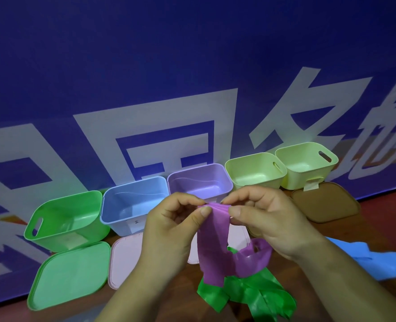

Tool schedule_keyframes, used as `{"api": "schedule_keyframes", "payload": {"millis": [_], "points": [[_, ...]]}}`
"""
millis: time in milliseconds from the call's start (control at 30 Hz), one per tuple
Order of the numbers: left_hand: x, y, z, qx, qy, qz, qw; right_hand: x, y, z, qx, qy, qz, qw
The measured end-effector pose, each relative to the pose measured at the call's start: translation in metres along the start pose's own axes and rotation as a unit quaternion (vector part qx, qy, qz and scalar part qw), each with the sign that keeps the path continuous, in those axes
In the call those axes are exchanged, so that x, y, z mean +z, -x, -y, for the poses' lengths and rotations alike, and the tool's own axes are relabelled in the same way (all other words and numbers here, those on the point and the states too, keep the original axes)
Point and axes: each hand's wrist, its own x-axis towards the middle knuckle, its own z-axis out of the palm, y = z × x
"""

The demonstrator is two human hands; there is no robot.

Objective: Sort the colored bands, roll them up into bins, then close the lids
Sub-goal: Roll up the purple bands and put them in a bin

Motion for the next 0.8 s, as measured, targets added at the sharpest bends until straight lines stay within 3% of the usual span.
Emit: {"api": "schedule_keyframes", "payload": {"millis": [367, 600, 800], "points": [[0.007, -0.002, 0.017, -0.049, -0.016, 0.012, 0.999, -0.011, -0.007, -0.022, -0.005, 0.109, -0.069, 0.992], [0.008, -0.005, 0.05, -0.129, -0.069, 0.018, 0.989, -0.05, -0.019, -0.069, 0.071, 0.092, -0.082, 0.99], [0.004, -0.005, 0.084, -0.178, -0.108, 0.006, 0.978, -0.106, -0.024, -0.138, 0.171, 0.185, -0.104, 0.962]]}}
